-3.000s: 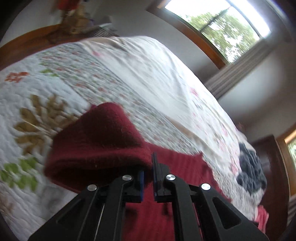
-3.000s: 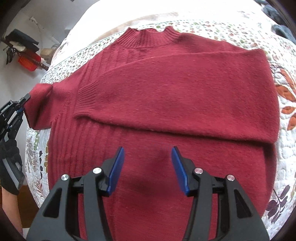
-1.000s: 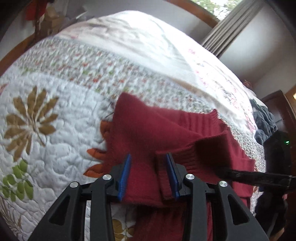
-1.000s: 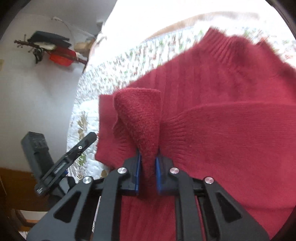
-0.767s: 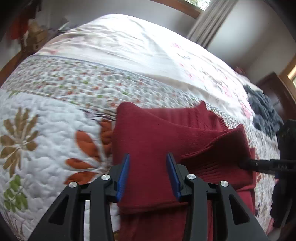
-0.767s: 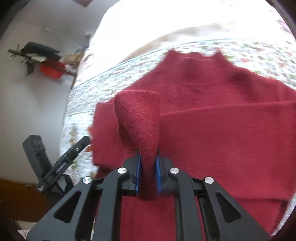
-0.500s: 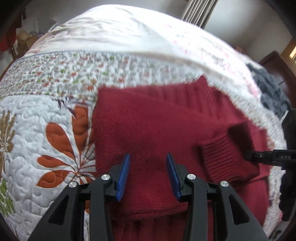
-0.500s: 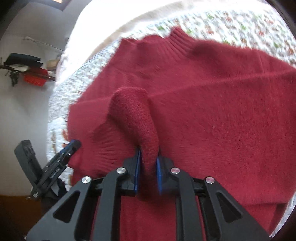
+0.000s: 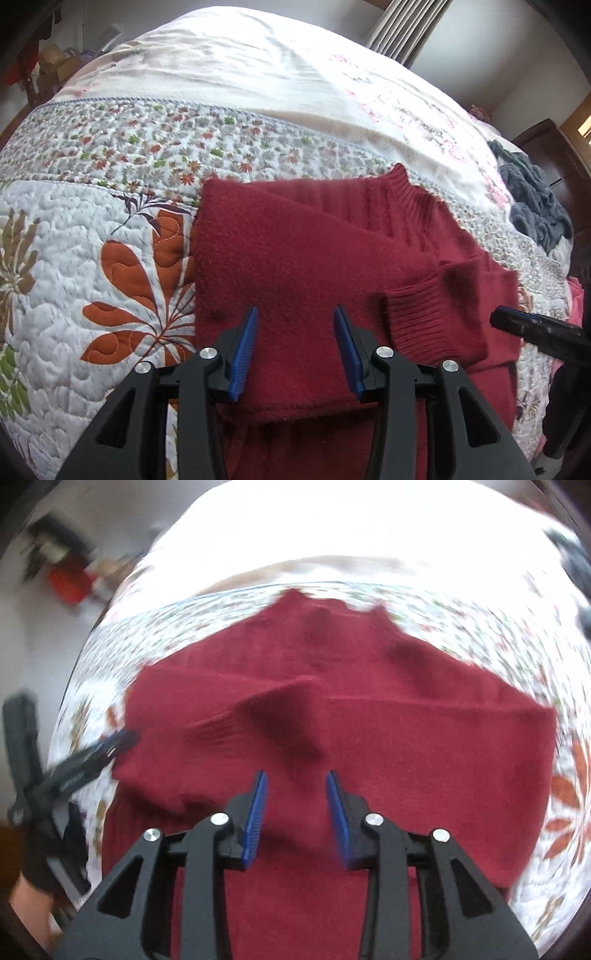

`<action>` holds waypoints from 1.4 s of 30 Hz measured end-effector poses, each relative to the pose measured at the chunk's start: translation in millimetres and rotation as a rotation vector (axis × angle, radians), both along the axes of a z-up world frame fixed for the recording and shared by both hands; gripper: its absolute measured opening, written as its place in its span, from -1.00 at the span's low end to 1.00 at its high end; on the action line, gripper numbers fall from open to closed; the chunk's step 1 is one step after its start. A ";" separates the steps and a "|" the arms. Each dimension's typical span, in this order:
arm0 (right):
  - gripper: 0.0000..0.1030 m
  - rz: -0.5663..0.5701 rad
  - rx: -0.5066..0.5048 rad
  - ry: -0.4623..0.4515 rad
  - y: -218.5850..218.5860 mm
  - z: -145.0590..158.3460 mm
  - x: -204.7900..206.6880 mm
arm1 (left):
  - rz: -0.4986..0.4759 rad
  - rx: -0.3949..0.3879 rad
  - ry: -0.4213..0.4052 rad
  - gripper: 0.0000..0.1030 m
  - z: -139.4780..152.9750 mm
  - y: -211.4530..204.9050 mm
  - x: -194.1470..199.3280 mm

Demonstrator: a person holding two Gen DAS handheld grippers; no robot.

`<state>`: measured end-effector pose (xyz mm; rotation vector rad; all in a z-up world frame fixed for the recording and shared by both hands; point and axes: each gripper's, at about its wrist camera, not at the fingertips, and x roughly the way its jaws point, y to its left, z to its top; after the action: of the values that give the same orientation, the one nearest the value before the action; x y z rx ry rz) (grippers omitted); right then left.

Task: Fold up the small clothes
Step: 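Open the left tool and release the sleeve on the sweater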

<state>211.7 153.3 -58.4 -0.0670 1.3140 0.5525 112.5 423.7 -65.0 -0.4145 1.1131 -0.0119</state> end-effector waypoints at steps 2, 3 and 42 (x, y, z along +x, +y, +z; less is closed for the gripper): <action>-0.11 0.087 -0.015 -0.004 20.4 -0.7 -9.6 | -0.014 -0.010 0.002 -0.10 -0.6 -3.4 -0.1; -0.11 0.127 -0.029 -0.010 31.8 -3.8 -14.1 | -0.018 -0.014 0.007 -0.10 -2.2 -4.4 0.1; -0.19 -0.582 0.217 0.176 -171.4 -57.0 -1.4 | -0.044 0.051 0.039 0.03 -20.7 -19.3 12.6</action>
<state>210.3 -18.1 -115.4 0.5389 1.3569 0.1994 125.1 404.4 -85.7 -0.3453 1.1587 -0.0143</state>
